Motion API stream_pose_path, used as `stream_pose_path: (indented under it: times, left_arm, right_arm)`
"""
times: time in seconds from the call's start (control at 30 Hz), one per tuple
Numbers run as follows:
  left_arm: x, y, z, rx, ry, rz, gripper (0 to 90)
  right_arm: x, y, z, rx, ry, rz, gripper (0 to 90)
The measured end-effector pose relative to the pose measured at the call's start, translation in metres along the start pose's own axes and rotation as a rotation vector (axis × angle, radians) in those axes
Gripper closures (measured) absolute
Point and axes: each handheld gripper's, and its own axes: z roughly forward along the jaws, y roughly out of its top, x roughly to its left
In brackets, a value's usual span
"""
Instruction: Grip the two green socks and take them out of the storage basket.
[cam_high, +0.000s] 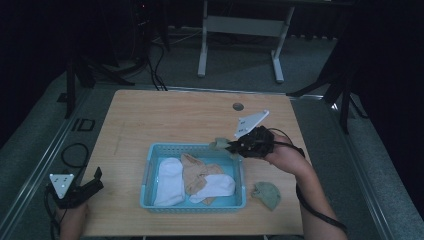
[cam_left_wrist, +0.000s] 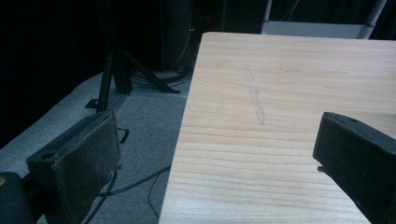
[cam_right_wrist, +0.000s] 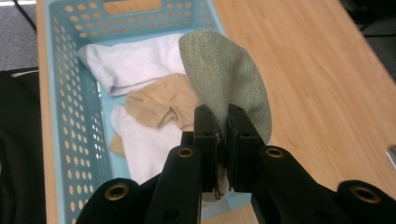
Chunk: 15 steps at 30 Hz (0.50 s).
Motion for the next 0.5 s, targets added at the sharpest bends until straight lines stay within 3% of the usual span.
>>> stream_pose_path:
  times: [0.17,0.5]
  left_arm:
    - [0.000,0.000,0.000,0.000,0.001,-0.001,0.4]
    - [0.000,0.000,0.000,0.000,0.002,0.001,0.4]
  right_arm:
    - [-0.006,-0.009,-0.013,0.004,-0.022,0.017,84.1]
    - [-0.019,-0.042,-0.033,-0.015,-0.079,0.097,84.1]
